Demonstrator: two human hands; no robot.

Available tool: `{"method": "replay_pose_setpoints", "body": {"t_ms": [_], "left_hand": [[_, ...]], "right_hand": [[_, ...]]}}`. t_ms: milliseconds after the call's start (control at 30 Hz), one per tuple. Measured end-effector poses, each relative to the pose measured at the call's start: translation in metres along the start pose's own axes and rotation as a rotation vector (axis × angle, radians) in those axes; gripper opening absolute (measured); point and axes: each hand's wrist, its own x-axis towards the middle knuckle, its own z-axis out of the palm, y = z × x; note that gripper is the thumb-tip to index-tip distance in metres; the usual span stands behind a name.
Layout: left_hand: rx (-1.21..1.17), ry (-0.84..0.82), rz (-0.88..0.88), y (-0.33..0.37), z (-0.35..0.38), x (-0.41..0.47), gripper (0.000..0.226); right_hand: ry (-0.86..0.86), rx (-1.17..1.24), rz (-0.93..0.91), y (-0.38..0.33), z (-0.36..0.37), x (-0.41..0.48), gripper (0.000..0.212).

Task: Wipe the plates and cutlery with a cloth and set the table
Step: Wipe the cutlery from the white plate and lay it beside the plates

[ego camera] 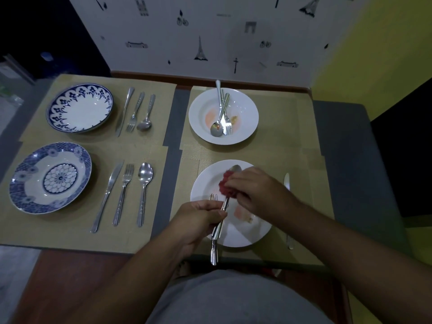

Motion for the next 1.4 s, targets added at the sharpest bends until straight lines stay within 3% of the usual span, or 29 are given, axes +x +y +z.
{"method": "replay_pose_setpoints", "body": {"t_ms": [167,333,433,633,833,1033,1200,1300,1400], "left_hand": [[-0.026,-0.016,0.02,0.006,-0.002,0.0,0.018],[0.001,0.008,0.045,0.006,-0.002,0.003,0.019],[0.022,0.01,0.052,0.002,-0.003,0.004,0.017],[0.064,0.007,0.003,-0.001,-0.001,0.005,0.016],[0.104,0.074,-0.017,-0.001,-0.003,0.015,0.014],[0.149,0.136,0.029,0.001,-0.001,0.014,0.019],[0.1,0.105,0.025,0.001,0.001,0.009,0.015],[0.101,0.057,0.03,0.003,0.003,0.003,0.011],[0.111,0.051,0.059,0.003,0.005,0.0,0.012]], "right_hand": [[0.082,-0.079,0.197,0.026,-0.006,0.013,0.036],[0.012,-0.035,0.039,0.001,0.001,0.006,0.03],[-0.027,-0.036,0.041,0.006,0.004,0.006,0.031],[0.115,-0.045,0.282,0.028,-0.009,0.014,0.031],[0.099,0.001,0.262,0.016,-0.012,0.007,0.026],[0.065,0.038,0.243,0.007,-0.002,0.001,0.035],[0.04,0.038,0.156,-0.003,0.007,-0.002,0.046],[-0.052,0.01,0.056,-0.009,0.011,-0.004,0.041],[-0.082,-0.002,0.07,-0.001,0.008,0.004,0.038]]}}
